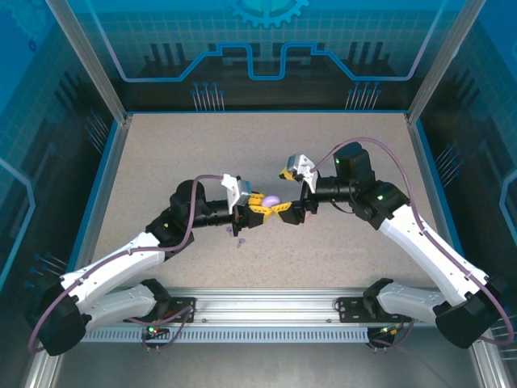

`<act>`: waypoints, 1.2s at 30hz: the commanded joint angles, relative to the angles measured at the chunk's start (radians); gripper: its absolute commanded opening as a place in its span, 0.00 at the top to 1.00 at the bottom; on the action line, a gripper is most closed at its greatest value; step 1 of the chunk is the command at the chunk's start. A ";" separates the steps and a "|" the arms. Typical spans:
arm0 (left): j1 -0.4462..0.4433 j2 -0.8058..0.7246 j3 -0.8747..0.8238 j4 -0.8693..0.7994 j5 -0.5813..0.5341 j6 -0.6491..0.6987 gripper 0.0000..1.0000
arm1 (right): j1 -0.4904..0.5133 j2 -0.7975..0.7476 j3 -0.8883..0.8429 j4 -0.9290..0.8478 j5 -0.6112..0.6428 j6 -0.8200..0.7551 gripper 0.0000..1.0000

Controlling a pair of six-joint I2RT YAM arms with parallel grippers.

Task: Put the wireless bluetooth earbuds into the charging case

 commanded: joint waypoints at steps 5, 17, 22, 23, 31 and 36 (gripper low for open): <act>-0.007 0.005 0.033 -0.008 0.021 0.031 0.86 | 0.010 0.021 0.054 0.002 0.037 0.007 0.03; -0.008 0.009 0.029 -0.028 0.014 0.046 0.87 | -0.006 0.048 0.099 -0.006 0.048 0.007 0.03; -0.010 0.008 0.028 -0.031 0.012 0.048 0.87 | -0.015 0.057 0.112 -0.015 0.052 0.006 0.02; -0.010 0.007 0.027 -0.030 0.012 0.047 0.87 | -0.015 0.058 0.113 -0.015 0.051 0.007 0.02; -0.011 0.008 0.022 -0.034 0.003 0.051 0.88 | -0.025 0.060 0.126 -0.018 0.018 0.010 0.01; -0.011 0.005 0.017 -0.035 0.002 0.054 0.87 | -0.038 0.054 0.133 -0.021 0.007 0.031 0.00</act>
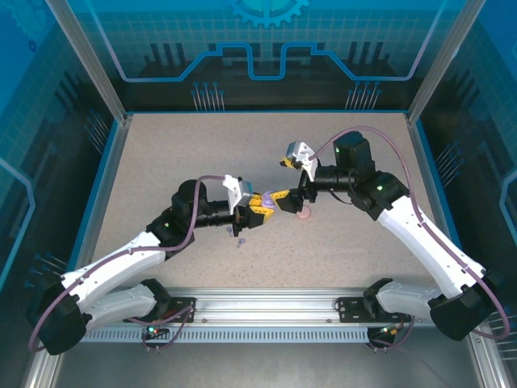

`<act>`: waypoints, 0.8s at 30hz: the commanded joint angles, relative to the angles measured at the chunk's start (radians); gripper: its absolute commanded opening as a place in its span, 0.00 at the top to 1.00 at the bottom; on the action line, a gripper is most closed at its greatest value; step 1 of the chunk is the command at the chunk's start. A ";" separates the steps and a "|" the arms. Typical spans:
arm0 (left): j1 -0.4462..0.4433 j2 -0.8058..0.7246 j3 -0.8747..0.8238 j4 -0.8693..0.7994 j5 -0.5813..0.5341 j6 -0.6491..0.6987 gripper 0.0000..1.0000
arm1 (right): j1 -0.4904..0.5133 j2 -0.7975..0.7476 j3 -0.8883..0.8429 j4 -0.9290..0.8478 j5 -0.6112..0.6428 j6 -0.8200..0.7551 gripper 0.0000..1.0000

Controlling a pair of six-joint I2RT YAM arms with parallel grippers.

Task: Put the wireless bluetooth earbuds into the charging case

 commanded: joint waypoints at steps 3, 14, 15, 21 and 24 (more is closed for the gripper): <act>-0.008 -0.003 0.014 -0.009 0.009 0.029 0.88 | -0.019 -0.005 0.042 -0.008 -0.057 0.029 0.00; -0.009 -0.070 -0.057 0.001 -0.135 0.061 0.92 | -0.116 -0.147 -0.093 0.127 0.051 0.352 0.00; -0.008 -0.085 -0.066 0.001 -0.148 0.067 0.92 | -0.124 -0.154 -0.122 0.129 0.081 0.398 0.00; -0.009 -0.203 -0.111 -0.022 -0.240 0.082 0.92 | -0.120 -0.105 -0.276 0.089 0.186 0.572 0.09; -0.009 -0.271 -0.106 -0.073 -0.262 0.099 0.92 | -0.043 -0.029 -0.306 0.064 0.296 0.633 0.18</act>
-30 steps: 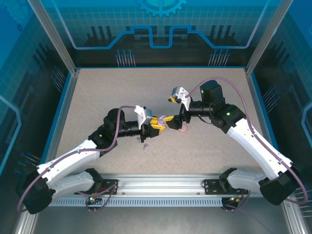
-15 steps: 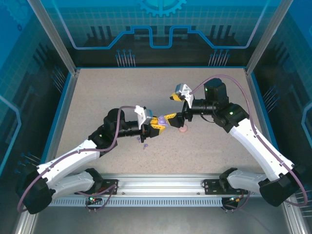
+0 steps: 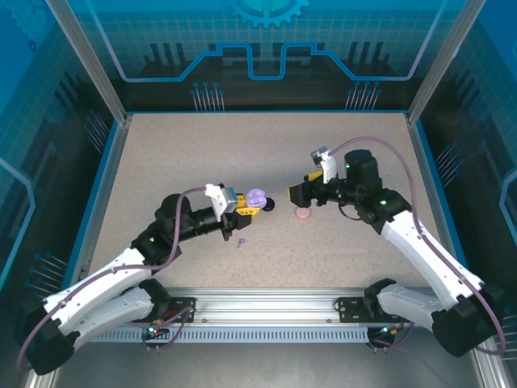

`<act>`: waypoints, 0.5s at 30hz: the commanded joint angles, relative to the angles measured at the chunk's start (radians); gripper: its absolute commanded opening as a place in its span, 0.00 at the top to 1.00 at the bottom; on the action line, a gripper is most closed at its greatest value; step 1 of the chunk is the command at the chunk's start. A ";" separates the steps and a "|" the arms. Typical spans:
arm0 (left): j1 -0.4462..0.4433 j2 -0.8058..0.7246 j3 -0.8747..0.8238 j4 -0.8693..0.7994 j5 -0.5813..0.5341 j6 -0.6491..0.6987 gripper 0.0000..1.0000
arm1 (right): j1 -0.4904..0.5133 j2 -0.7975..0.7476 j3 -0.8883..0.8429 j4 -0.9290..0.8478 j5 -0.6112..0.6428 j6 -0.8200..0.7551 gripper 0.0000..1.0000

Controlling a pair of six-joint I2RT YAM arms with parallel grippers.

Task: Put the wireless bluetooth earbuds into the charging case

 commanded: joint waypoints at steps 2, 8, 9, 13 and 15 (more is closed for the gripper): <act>-0.004 -0.085 0.017 -0.081 -0.061 0.045 0.92 | 0.121 0.115 -0.013 -0.042 0.164 0.137 0.25; -0.004 -0.162 0.060 -0.146 -0.060 0.042 0.92 | 0.287 0.357 0.072 -0.037 0.219 0.265 0.38; -0.004 -0.175 0.060 -0.144 -0.060 0.040 0.92 | 0.313 0.398 0.090 -0.038 0.222 0.285 0.39; -0.004 -0.218 0.077 -0.168 -0.055 0.035 0.92 | 0.408 0.522 0.154 -0.046 0.289 0.328 0.37; -0.004 -0.233 0.084 -0.176 -0.051 0.035 0.92 | 0.442 0.582 0.197 -0.046 0.318 0.317 0.37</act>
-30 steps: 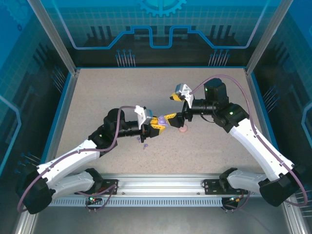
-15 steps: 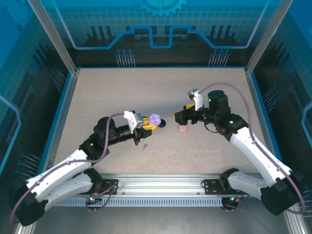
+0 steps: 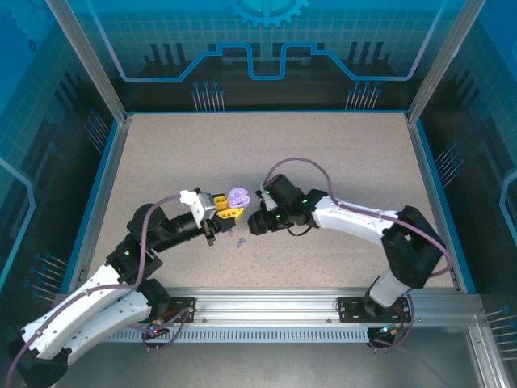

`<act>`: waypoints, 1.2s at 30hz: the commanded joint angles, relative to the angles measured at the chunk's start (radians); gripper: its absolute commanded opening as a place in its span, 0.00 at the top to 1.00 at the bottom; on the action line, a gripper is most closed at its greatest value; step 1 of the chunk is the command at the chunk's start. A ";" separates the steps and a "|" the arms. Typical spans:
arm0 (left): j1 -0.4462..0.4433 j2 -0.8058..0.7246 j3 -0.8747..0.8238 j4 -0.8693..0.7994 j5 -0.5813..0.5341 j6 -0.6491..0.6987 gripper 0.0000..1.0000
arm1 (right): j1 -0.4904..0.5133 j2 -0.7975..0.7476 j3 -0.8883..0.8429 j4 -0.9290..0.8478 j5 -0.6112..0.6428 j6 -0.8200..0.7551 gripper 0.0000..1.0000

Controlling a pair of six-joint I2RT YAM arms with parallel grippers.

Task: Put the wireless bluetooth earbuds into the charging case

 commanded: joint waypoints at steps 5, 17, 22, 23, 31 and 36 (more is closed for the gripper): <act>-0.003 -0.048 0.064 -0.039 0.015 0.009 0.92 | 0.086 0.231 0.253 -0.100 0.113 -0.009 0.41; -0.004 -0.088 0.088 -0.070 0.028 -0.011 0.92 | 0.139 0.480 0.538 -0.320 0.189 -0.035 0.48; -0.004 -0.094 0.085 -0.079 0.022 -0.010 0.92 | 0.154 0.530 0.593 -0.343 0.201 -0.039 0.50; -0.004 -0.095 0.085 -0.078 0.021 -0.010 0.92 | 0.155 0.538 0.600 -0.345 0.201 -0.038 0.51; -0.004 -0.098 0.085 -0.089 0.014 -0.008 0.92 | 0.169 0.613 0.687 -0.376 0.221 -0.053 0.54; -0.004 -0.104 0.085 -0.096 0.008 -0.008 0.92 | 0.178 0.643 0.715 -0.409 0.238 -0.060 0.57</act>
